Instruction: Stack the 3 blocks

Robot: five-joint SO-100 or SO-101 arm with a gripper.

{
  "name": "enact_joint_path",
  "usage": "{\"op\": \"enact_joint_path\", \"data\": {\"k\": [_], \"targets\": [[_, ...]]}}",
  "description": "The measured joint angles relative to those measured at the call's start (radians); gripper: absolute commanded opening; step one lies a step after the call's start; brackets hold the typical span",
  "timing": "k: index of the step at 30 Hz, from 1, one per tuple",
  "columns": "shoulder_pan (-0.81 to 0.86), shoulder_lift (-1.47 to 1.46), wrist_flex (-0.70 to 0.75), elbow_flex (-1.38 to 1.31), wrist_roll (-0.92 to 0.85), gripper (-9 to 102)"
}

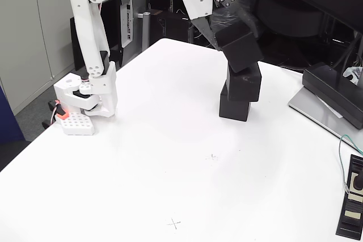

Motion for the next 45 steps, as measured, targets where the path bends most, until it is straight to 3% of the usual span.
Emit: {"op": "enact_joint_path", "data": {"k": [19, 45], "targets": [[0.002, 0.0, 0.0, 0.0, 0.0, 34], [0.003, 0.0, 0.0, 0.0, 0.0, 34]]}}
